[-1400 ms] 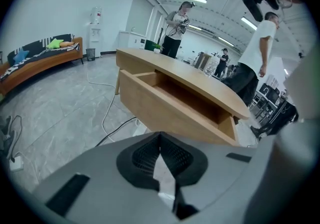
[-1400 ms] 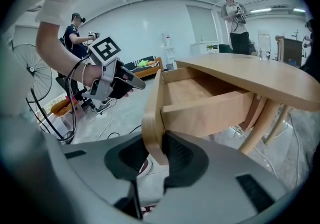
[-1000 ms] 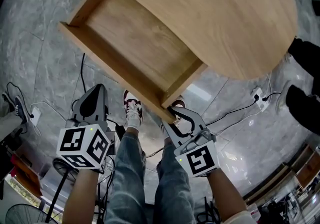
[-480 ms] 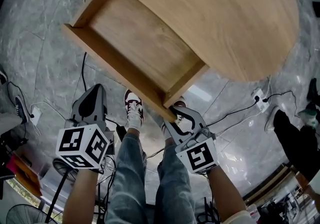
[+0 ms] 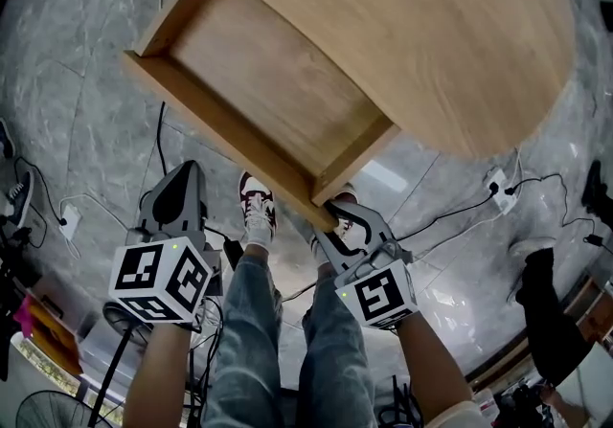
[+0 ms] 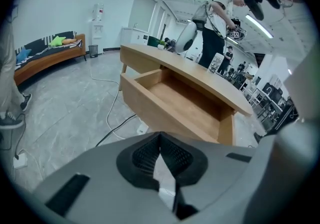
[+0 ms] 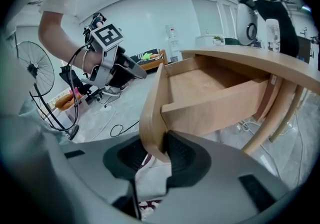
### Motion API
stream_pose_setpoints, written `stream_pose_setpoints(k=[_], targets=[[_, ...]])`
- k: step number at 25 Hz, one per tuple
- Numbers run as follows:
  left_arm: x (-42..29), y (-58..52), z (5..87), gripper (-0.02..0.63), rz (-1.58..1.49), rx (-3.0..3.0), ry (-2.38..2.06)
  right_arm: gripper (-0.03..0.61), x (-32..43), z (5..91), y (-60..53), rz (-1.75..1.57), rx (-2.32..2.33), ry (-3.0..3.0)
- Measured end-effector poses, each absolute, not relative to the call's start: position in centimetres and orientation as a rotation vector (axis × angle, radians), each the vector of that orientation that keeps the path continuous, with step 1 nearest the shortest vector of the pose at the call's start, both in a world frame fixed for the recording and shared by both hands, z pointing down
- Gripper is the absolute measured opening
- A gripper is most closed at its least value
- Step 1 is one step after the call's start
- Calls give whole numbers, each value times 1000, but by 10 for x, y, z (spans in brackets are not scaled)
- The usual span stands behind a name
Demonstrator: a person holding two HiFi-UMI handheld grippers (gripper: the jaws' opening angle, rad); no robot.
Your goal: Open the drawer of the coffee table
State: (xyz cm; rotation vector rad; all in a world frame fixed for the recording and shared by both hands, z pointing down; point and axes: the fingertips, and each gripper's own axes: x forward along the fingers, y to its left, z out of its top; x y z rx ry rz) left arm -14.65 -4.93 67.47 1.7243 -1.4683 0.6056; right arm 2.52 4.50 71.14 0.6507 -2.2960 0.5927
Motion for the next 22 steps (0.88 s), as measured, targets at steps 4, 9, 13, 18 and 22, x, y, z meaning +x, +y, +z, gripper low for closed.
stream_pose_setpoints(k=[4,9,13,18,22], targets=[[-147,-54,674,-6,608,1728,-1468,115,24,716,46,578,646,-2293],[-146,-59,673,-6,609,1729,-1472,124,25,725,48,539,611,-2280],[-145,-64,674,-6,609,1727,-1472,127,24,724,47,548,607,-2281],[-145,-66,676,-6,605,1720,-1472,136,25,726,47,585,604,-2291],[-146,-66,676,-6,611,1717,-1469,155,22,726,49,653,574,-2297]])
